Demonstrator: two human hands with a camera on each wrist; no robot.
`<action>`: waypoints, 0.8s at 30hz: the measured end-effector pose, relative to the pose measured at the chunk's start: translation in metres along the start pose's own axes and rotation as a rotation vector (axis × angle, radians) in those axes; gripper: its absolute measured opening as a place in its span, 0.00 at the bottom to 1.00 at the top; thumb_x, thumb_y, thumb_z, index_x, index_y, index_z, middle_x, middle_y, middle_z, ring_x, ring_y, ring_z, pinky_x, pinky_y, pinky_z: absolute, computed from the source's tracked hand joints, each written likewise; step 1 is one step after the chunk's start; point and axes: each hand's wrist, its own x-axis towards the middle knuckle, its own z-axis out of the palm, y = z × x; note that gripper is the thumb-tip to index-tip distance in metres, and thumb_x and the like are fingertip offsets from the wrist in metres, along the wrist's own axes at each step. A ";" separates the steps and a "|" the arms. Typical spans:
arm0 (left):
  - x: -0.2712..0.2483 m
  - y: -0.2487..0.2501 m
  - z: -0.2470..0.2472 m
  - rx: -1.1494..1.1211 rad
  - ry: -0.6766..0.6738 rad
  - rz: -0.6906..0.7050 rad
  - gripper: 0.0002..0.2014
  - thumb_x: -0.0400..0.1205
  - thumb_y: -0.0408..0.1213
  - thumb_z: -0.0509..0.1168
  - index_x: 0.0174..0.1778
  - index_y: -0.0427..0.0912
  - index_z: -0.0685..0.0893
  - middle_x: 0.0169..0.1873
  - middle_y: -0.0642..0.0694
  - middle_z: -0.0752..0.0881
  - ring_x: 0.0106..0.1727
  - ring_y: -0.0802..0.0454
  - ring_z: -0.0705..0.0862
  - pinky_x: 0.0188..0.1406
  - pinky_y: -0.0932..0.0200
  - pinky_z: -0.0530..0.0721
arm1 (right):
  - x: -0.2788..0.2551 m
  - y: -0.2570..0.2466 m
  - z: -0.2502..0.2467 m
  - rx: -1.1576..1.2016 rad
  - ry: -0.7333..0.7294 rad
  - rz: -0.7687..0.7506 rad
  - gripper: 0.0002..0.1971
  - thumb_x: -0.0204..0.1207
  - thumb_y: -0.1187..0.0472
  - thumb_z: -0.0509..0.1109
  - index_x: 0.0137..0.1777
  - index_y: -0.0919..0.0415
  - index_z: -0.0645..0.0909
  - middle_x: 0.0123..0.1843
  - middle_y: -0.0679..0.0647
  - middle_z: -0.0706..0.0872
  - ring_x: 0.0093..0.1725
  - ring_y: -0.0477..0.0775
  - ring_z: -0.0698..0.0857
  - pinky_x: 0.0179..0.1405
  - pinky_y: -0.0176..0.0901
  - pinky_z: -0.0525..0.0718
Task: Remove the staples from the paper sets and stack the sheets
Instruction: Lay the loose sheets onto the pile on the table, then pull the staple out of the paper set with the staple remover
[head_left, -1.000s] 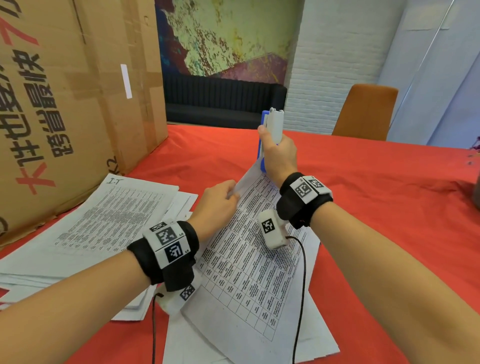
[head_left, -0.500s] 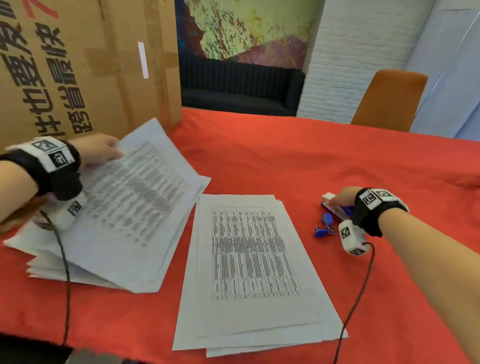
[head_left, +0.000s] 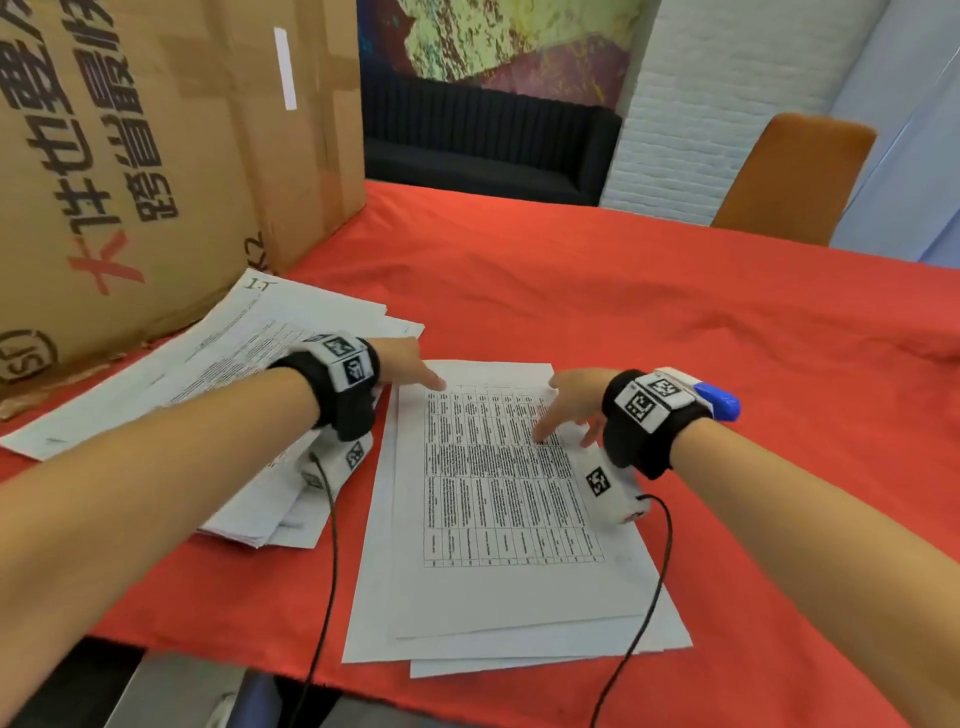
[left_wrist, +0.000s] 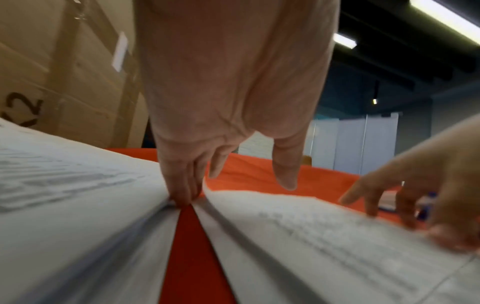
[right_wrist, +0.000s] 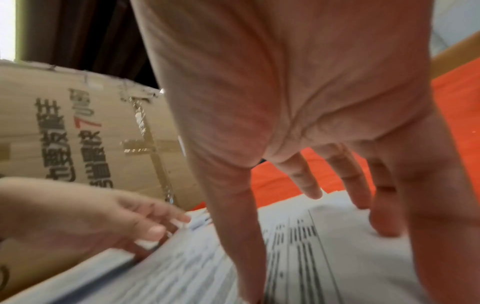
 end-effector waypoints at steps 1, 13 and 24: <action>0.003 0.003 0.002 -0.023 0.040 0.011 0.35 0.79 0.54 0.67 0.74 0.33 0.70 0.72 0.38 0.75 0.68 0.42 0.76 0.65 0.53 0.73 | -0.003 0.000 0.001 0.003 0.014 -0.007 0.44 0.68 0.49 0.80 0.79 0.68 0.64 0.69 0.63 0.79 0.61 0.63 0.83 0.58 0.58 0.86; -0.010 0.018 -0.017 -0.495 0.155 0.266 0.05 0.76 0.35 0.70 0.36 0.40 0.81 0.34 0.43 0.77 0.36 0.50 0.72 0.37 0.56 0.68 | -0.033 0.085 -0.040 -0.522 0.038 0.138 0.43 0.60 0.37 0.80 0.72 0.60 0.74 0.69 0.55 0.77 0.59 0.56 0.82 0.60 0.46 0.82; -0.013 0.002 0.016 -1.001 -0.150 0.000 0.45 0.61 0.26 0.81 0.75 0.32 0.68 0.58 0.36 0.85 0.61 0.35 0.84 0.61 0.41 0.83 | -0.022 0.070 -0.037 -0.052 0.287 -0.246 0.22 0.75 0.45 0.71 0.48 0.67 0.80 0.38 0.59 0.84 0.34 0.55 0.84 0.36 0.46 0.81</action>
